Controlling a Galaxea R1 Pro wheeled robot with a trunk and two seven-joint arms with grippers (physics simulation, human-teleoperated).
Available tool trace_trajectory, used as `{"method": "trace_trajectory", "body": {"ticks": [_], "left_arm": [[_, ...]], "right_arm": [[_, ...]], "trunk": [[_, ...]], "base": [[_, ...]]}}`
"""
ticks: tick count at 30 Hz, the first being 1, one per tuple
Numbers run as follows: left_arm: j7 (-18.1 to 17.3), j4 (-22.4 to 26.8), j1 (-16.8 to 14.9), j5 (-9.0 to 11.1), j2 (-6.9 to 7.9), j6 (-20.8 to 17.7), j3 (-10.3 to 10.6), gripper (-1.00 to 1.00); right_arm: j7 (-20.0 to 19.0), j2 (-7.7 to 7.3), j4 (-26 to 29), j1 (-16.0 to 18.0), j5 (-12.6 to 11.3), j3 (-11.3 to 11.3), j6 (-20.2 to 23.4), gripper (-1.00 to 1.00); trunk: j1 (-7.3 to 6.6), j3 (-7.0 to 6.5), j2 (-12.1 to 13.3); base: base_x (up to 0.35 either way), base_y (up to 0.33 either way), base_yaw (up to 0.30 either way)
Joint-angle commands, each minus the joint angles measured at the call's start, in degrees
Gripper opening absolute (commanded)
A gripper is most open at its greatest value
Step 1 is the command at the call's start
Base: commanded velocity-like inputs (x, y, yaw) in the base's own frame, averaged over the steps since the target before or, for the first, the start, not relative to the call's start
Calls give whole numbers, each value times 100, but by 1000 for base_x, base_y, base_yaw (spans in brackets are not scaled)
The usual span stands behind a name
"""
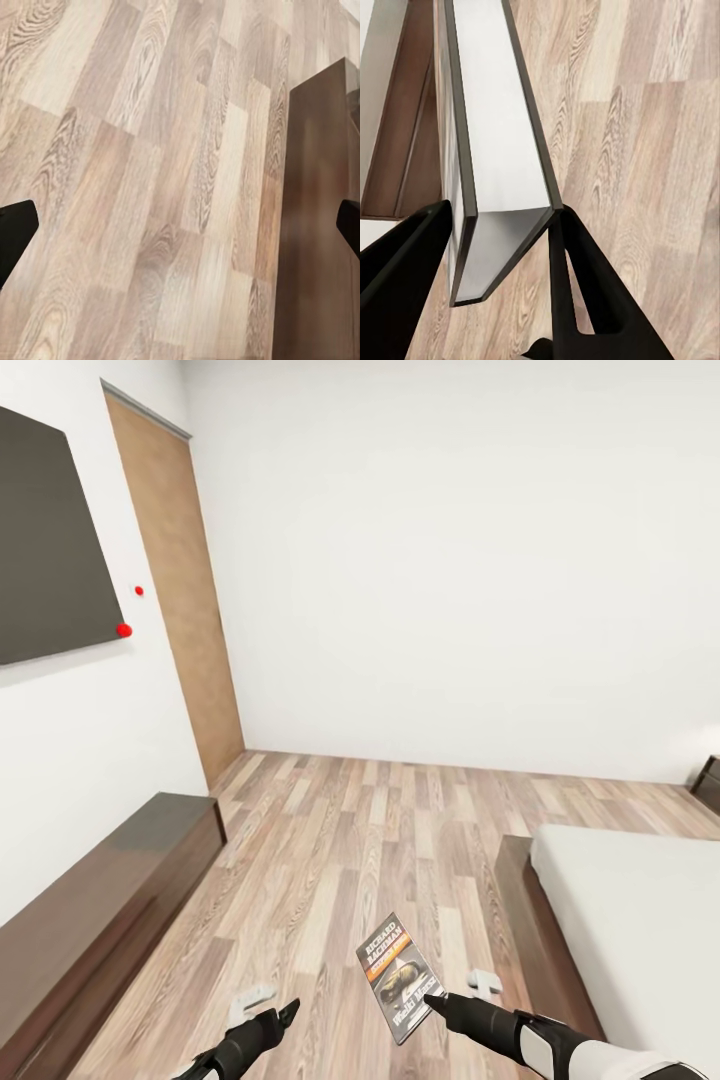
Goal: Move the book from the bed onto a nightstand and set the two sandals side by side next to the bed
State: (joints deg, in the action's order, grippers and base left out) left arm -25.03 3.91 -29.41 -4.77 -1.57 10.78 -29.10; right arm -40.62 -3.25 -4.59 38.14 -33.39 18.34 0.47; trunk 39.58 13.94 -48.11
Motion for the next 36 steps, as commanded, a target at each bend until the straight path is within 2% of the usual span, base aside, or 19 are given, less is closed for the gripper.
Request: {"method": "trace_trajectory", "body": {"ticks": [1,36], "left_arm": [[-11,0,-4,-51,-1,21,-43,100],[-11,-2,-3,-51,-1,21,-43,100]], "right_arm": [[-33,1,-16,9,-65,21,5,-100],[-33,3,-16,9,-67,20,5,-100]], "trunk": [[3,8,-6],[3,8,-6]], "base": [[240,0,0],[240,0,0]]}}
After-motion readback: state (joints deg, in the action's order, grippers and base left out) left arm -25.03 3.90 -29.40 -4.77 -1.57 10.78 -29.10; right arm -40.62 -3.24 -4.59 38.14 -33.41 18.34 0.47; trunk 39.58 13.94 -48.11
